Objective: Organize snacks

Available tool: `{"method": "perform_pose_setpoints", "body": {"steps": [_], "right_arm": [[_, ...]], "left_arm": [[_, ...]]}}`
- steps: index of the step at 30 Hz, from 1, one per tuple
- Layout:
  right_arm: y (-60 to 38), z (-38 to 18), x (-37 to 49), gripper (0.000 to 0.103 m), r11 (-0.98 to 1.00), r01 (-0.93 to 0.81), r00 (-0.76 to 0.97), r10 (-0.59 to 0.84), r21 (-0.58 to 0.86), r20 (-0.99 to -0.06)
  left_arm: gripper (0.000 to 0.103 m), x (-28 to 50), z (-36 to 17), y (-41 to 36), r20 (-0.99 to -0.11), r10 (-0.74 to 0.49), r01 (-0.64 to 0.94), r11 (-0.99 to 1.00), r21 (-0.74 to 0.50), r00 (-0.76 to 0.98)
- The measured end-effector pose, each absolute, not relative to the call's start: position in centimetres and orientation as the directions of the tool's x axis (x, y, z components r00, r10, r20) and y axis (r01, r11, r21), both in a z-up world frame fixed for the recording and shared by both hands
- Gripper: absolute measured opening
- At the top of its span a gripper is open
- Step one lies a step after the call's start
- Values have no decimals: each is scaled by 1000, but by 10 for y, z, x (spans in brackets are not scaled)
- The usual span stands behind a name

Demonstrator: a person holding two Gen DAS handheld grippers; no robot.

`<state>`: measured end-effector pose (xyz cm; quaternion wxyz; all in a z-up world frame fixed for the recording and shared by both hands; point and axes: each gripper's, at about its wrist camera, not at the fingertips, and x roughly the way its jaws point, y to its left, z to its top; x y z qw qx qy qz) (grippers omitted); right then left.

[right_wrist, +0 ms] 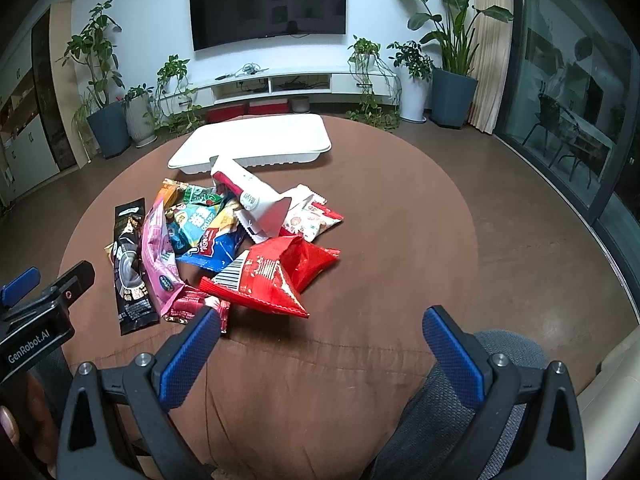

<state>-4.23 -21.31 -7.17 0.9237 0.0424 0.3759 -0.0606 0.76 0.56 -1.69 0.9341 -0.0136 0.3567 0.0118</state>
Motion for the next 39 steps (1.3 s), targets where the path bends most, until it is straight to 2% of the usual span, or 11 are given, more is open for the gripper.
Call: {"method": "perform_pose_setpoints", "body": {"steps": [39], "right_arm": [[-210,-72,-45,103,990,136,711,-81,24,-698]], "left_arm": [[103,10,-25,1,-678,7,-24,1000,-17,735]]}}
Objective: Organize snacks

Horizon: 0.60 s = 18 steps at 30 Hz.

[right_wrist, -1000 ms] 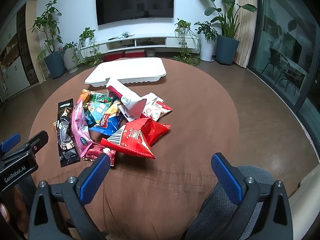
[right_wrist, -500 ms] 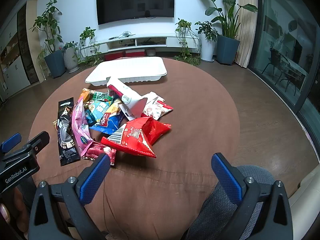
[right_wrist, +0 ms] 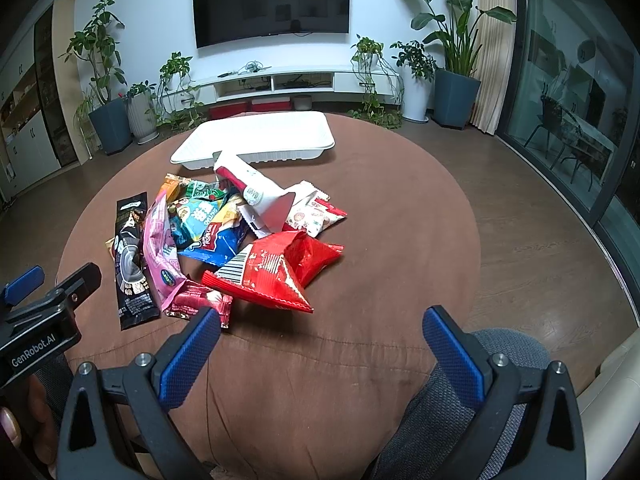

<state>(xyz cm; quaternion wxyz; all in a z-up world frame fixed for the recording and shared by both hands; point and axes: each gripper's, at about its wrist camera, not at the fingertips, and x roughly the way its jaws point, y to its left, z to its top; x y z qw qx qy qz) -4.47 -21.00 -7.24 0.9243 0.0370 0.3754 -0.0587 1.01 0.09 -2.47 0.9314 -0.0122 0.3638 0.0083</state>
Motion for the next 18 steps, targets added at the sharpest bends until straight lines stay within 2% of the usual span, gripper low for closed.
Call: {"method": "perform_pose_setpoints", "body": {"steps": [18], "right_arm": [[-211,-72,-44,103,990,136,711,-80,25,-699]], "left_arm": [[103,10,-26,1,-680,4,-22,1000,-17,733]]}}
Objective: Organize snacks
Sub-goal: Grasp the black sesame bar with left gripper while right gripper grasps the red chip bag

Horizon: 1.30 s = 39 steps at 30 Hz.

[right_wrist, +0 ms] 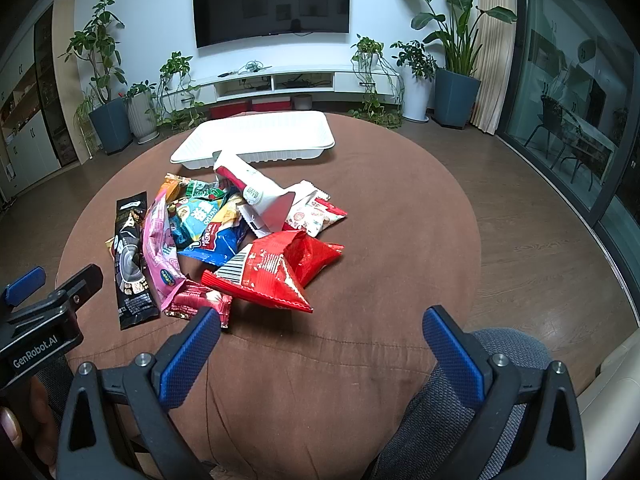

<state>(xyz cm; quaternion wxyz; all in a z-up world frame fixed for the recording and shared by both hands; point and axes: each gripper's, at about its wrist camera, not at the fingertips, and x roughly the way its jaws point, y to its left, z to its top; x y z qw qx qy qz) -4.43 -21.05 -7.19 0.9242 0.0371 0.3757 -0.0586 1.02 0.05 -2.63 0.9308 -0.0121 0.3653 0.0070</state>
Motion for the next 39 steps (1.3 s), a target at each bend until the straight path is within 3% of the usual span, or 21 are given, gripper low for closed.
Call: {"method": "perform_pose_setpoints", "body": {"steps": [11,17,21,25,33,39], "right_arm": [[-211,-72,-45,103,990,137,717,-73,38,-694],[-219,-66,-44,103,987,145,758,-64,73,-649],[-232,-63,-39,103,980,151,775,-36,128,-631],[-245,-63,-33,103,974,158,774,-18,165,-633],[-259,-70,-17,83,977,118,755,28,179,-655],[-254,-79,-10,77,984,65,740,62,163,-670]], "left_arm": [[103,12,-28,5,-670,-40,-10,997,-71,742],[102,17,-26,10,-617,-205,148,979,-143,760],[103,33,-39,13,-753,-169,114,986,-124,636],[103,47,-42,35,-767,-140,47,989,-142,626],[101,70,-43,48,-789,-180,47,981,-189,587],[94,87,-55,17,-817,-198,92,980,-177,541]]}}
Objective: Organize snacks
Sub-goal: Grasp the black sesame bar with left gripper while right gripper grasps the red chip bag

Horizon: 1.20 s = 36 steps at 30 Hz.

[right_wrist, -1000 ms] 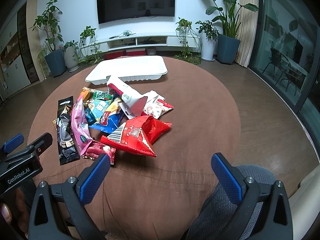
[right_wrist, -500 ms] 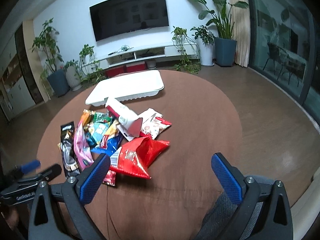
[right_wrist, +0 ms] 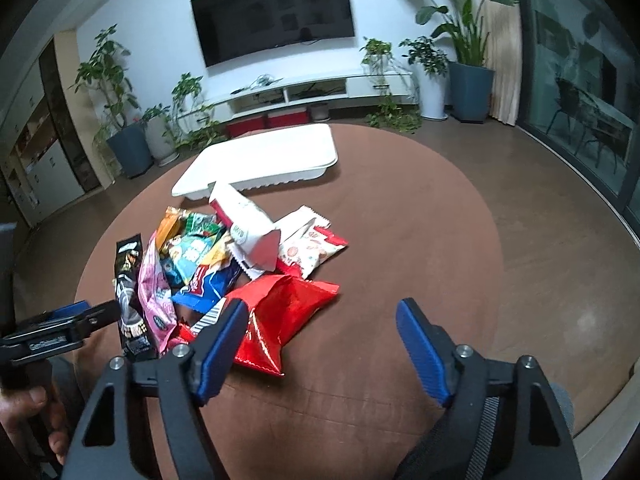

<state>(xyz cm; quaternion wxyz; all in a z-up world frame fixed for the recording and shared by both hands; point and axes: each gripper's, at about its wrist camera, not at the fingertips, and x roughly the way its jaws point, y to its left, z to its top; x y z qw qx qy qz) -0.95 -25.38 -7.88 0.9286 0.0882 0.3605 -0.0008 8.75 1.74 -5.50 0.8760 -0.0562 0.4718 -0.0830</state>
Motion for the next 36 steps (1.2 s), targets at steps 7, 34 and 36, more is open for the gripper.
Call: {"method": "perform_pose_setpoints", "body": {"steps": [7,34,36], "right_arm": [[-256,-81,-7,75,981,41,741,99,192,-665],[-273,-104,38,75,796,61,538,482,602,-692],[-271,-109,46,75,785,80,513,496,614,-701]], "left_arm": [[69,104,-58,14,-826,-185,78,982,-170,532],[30,116,-82,27,-804,-357,143,933,-330,476],[30,112,-83,27,-799,-369,151,929,-338,474]]}}
